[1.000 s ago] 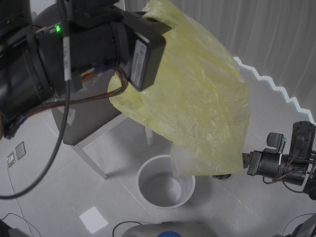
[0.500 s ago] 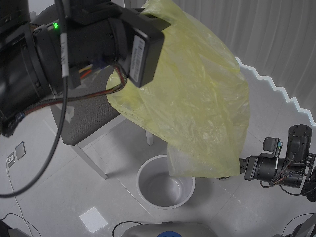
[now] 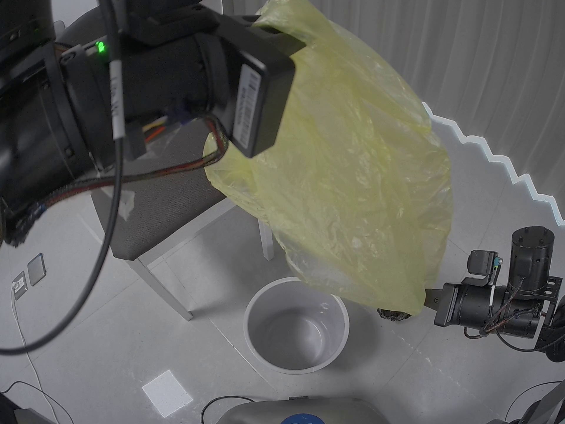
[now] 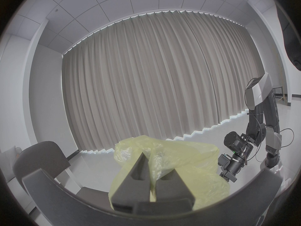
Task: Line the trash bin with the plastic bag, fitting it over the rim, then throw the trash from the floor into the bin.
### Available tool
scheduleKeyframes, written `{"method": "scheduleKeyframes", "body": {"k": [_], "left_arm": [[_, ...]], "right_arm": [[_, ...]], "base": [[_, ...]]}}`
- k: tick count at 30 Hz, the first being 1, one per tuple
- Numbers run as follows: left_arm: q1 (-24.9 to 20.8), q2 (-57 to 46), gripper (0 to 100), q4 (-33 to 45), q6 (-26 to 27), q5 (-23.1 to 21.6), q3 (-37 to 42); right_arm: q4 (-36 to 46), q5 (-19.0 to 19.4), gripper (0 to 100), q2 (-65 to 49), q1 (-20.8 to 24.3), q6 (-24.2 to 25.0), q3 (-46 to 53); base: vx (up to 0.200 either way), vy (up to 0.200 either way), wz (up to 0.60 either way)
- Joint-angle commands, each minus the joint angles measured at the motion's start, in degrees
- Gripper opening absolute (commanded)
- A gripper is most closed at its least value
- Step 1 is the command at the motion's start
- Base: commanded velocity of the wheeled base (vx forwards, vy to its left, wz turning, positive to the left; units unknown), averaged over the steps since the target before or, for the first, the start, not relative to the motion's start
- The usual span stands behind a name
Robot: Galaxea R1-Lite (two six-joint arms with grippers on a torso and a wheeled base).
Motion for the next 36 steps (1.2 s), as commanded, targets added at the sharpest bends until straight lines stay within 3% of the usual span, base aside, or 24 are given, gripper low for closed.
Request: {"method": "scheduleKeyframes", "body": {"k": [1,16,28,36], "left_arm": [[0.0,0.2,0,-0.3,0.0,0.0,0.0],[0.3,0.8,0,-0.1,-2.1,0.0,0.2],[3.3,0.2,0,3.7,-11.1,0.0,5.3],[8.2,-2.3,0,3.2,-20.2,-6.4,12.5]], "right_arm": [[0.0,0.1,0,0.1,0.0,0.0,0.0],[0.0,-0.2,0,0.4,-0.2,-0.5,0.5],[0.0,-1.0,0,-0.5,-0.1,-0.6,1.3],[0.0,-3.3,0,0.1,0.1,-0.6,4.5]], "base": [[0.0,0.0,0.0],[0.0,0.0,0.0],[0.0,0.0,0.0],[0.0,0.0,0.0]]}}
